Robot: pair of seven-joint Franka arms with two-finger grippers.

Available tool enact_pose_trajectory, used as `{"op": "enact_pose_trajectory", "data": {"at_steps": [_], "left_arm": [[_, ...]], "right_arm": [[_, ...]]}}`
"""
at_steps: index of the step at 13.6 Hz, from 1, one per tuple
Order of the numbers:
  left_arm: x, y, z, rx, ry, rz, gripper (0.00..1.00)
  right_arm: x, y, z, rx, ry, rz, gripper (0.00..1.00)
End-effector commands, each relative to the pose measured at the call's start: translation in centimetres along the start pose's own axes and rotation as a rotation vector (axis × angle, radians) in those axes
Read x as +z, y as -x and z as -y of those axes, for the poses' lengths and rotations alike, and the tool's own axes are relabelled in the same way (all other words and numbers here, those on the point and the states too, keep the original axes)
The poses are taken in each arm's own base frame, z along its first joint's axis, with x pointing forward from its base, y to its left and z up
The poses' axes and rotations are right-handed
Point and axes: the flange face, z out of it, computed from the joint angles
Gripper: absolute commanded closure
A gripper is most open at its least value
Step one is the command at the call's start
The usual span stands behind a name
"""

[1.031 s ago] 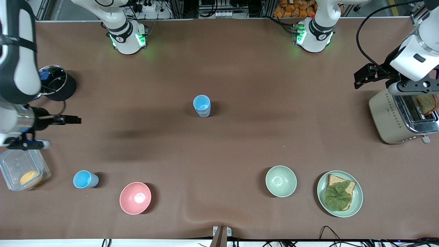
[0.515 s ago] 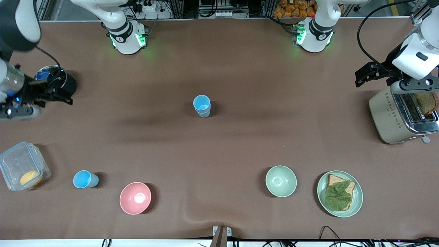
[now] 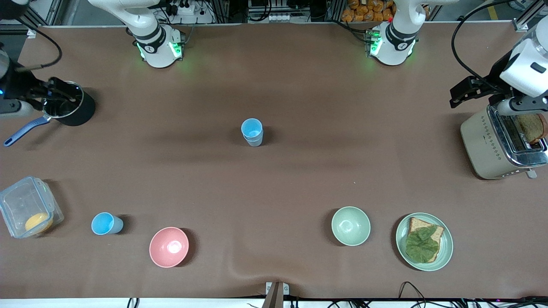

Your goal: Stack blue cups with both arms

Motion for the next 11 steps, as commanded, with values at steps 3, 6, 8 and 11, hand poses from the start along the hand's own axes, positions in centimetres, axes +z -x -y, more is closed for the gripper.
{"op": "enact_pose_trajectory", "data": {"at_steps": [3, 6, 8, 11], "left_arm": [[-1.2, 1.3, 0.9, -0.029, 0.013, -0.009, 0.00], [-1.3, 1.4, 0.4, -0.023, 0.023, -0.010, 0.00], [-1.6, 1.5, -0.2, -0.012, 0.026, -0.016, 0.00], [-1.8, 1.4, 0.0, -0.006, 0.026, -0.019, 0.00]], "right_arm": [[-1.3, 0.6, -1.6, 0.005, 0.004, -0.002, 0.00], [-1.3, 0.4, -1.6, -0.007, 0.001, -0.012, 0.00], [-1.4, 0.3, -1.3, -0.009, -0.008, -0.018, 0.00], [-1.3, 0.2, -1.3, 0.000, -0.009, -0.020, 0.00]]}}
